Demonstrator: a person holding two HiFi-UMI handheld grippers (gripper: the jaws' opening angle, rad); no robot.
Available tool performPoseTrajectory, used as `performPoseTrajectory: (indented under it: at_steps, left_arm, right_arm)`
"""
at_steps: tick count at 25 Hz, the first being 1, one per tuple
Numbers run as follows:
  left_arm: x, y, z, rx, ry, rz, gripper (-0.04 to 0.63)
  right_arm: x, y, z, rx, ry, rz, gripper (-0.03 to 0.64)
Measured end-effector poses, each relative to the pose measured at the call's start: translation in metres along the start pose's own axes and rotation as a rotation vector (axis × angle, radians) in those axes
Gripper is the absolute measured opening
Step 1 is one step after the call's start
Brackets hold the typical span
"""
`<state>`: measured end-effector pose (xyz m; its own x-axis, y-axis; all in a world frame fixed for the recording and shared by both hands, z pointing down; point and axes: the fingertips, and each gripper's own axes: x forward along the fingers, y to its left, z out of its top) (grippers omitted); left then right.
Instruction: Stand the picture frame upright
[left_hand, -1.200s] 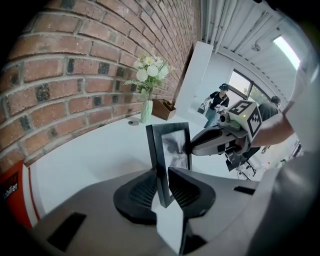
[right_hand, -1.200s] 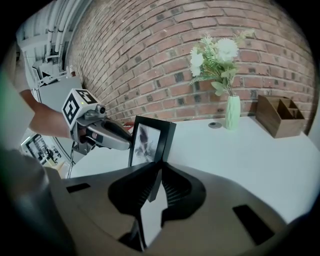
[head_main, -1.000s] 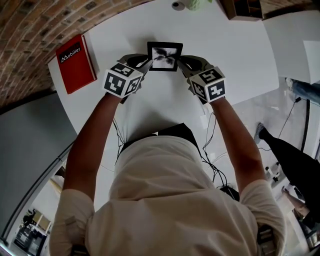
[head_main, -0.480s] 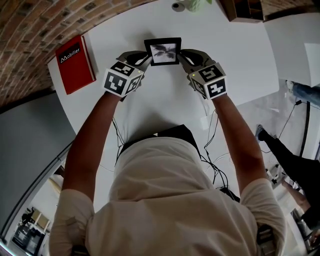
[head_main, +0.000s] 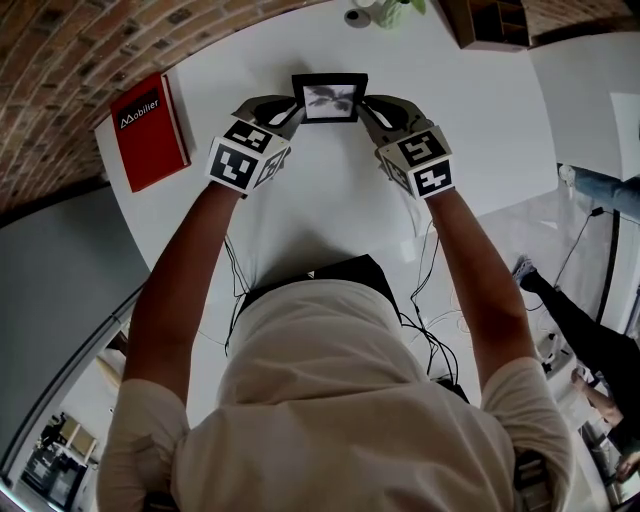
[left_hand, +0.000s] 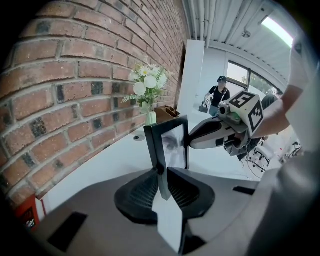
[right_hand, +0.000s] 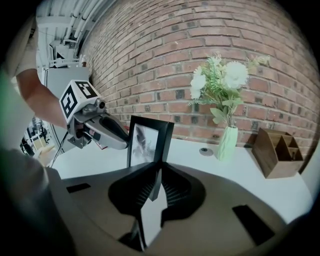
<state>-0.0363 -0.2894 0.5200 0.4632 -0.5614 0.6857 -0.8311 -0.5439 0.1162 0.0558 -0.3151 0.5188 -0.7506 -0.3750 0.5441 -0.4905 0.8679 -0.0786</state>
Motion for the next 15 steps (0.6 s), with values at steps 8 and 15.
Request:
performPoseTrajectory:
  at_steps: [8, 15]
  left_arm:
    - [0.006, 0.011, 0.012, 0.060, -0.004, 0.040, 0.055]
    - [0.012, 0.030, 0.029, 0.097, -0.027, 0.073, 0.051]
  right_arm:
    - [0.008, -0.014, 0.008, -0.055, -0.017, -0.024, 0.041]
    - [0.016, -0.022, 0.009, -0.094, -0.019, -0.042, 0.035]
